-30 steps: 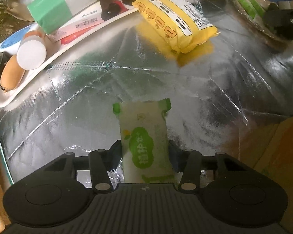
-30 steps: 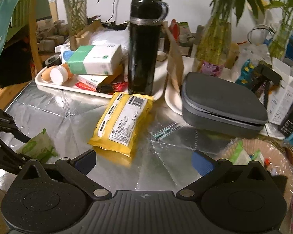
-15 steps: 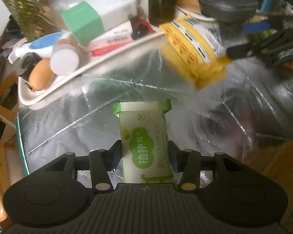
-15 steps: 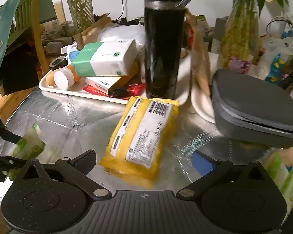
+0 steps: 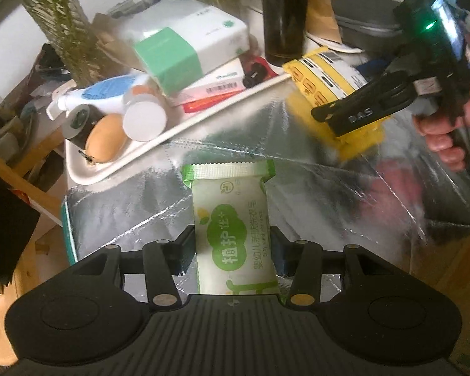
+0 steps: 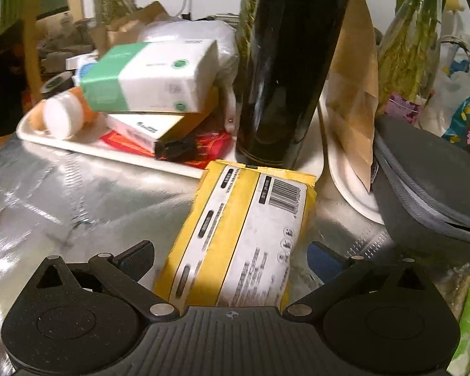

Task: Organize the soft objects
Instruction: 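Grasp the yellow wipe pack with the right gripper while the left gripper holds the soap bar, then carry the soap bar with the left gripper and the yellow pack with the right gripper over the box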

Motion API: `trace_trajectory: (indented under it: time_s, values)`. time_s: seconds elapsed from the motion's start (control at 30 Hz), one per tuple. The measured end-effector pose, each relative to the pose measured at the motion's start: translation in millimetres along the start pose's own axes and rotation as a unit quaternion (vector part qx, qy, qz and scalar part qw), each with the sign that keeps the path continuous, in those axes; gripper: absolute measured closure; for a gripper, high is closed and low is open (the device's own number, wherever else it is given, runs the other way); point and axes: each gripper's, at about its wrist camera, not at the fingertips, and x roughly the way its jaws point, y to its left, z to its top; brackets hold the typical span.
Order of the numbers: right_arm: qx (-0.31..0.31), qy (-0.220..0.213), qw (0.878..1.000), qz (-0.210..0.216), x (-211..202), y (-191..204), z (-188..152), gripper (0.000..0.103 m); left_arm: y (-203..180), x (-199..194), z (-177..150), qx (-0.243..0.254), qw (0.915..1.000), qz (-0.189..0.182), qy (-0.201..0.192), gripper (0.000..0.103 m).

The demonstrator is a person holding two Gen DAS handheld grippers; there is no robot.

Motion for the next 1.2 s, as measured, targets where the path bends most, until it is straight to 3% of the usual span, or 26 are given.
trace_trajectory:
  time_s: [0.23,0.33,0.47,0.87,1.2]
  values:
    - [0.029,0.025,0.999,-0.032,4,-12,-1,0.002,1,1,4,-0.015,0.9998,-0.011,-0.004,0.056]
    - [0.037,0.028,0.998,-0.035,3,-15,-1,0.012,4,0,5,-0.034,0.9992,-0.021,-0.006,0.056]
    - [0.042,0.025,0.999,-0.019,6,-17,-1,0.017,12,0,4,-0.066,0.9968,-0.045,-0.005,0.056]
    - [0.032,0.026,0.999,-0.004,-6,-18,0,0.040,15,-3,5,-0.091,0.9946,-0.050,-0.010,0.056]
    - [0.027,0.011,0.999,0.021,-58,-39,9,0.042,23,-20,5,-0.102,0.9936,-0.043,-0.023,0.056]
